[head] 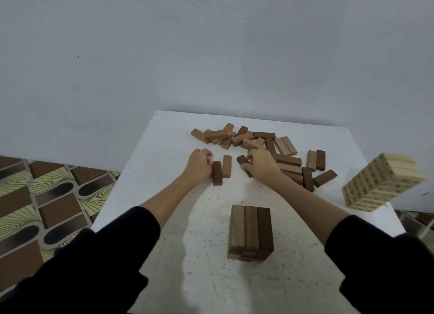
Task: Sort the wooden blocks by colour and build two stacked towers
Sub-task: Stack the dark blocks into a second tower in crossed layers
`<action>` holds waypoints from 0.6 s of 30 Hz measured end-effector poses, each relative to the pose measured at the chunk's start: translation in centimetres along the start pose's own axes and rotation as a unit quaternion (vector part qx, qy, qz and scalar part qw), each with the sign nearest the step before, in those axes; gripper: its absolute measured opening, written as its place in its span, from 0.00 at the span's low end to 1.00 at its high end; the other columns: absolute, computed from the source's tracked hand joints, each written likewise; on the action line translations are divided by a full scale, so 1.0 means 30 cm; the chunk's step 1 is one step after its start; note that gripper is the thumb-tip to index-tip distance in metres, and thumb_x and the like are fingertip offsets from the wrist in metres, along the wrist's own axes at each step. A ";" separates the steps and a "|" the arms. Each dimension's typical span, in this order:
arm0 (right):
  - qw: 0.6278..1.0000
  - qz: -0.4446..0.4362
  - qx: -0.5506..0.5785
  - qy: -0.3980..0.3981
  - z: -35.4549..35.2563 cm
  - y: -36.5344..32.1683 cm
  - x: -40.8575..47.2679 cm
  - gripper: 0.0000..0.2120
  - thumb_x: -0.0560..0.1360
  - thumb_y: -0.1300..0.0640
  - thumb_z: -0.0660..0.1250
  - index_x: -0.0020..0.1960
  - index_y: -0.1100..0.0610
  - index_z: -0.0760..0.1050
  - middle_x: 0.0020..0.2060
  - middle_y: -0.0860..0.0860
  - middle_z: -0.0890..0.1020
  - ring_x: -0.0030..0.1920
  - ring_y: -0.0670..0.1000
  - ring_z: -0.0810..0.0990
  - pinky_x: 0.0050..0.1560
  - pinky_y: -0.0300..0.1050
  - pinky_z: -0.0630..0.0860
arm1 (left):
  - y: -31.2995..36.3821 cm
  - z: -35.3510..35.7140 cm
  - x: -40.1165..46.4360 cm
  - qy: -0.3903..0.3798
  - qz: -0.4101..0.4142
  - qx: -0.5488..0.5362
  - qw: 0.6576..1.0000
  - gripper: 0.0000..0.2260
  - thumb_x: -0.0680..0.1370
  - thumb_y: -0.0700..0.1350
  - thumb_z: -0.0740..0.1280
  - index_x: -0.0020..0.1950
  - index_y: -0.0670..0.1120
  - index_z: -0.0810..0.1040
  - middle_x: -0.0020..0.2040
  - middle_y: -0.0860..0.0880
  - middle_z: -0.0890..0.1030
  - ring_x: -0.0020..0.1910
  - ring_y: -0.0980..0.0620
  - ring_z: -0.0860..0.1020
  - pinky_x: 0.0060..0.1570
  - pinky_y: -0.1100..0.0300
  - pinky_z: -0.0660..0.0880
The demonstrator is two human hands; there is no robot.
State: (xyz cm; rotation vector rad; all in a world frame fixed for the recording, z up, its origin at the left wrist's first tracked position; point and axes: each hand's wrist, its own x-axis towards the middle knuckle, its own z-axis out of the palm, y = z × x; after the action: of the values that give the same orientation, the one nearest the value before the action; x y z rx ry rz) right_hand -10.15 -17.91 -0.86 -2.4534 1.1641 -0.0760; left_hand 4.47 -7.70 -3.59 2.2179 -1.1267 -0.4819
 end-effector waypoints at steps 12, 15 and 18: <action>0.993 -0.078 0.030 -0.088 0.034 -0.034 -0.027 0.47 0.66 0.46 0.75 0.75 0.60 0.53 0.68 0.56 0.63 0.68 0.56 0.61 0.68 0.51 0.62 | 0.020 0.010 -0.048 -0.050 -0.012 -0.119 0.992 0.25 0.72 0.32 0.69 0.68 0.38 0.68 0.52 0.43 0.75 0.43 0.50 0.75 0.43 0.61 0.72; 0.992 -0.088 0.014 -0.091 0.041 -0.033 -0.017 0.45 0.67 0.52 0.75 0.75 0.59 0.52 0.68 0.55 0.65 0.67 0.56 0.61 0.67 0.51 0.63 | 0.008 0.006 -0.062 -0.071 -0.003 -0.136 0.988 0.22 0.76 0.33 0.65 0.68 0.39 0.66 0.45 0.47 0.75 0.33 0.53 0.76 0.33 0.67 0.74; 0.986 -0.096 0.052 -0.128 0.039 -0.020 -0.018 0.44 0.68 0.59 0.73 0.76 0.56 0.50 0.68 0.52 0.67 0.68 0.56 0.60 0.67 0.54 0.64 | -0.020 -0.003 -0.073 -0.050 0.015 -0.115 0.992 0.20 0.77 0.37 0.66 0.67 0.40 0.67 0.47 0.46 0.75 0.37 0.57 0.72 0.35 0.68 0.70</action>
State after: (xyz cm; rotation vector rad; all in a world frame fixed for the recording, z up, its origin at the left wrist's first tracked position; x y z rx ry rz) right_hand -9.79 -16.75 -1.61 -2.3914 0.7943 0.1155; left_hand 3.62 -5.60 -3.82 1.9934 -1.0954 -0.6820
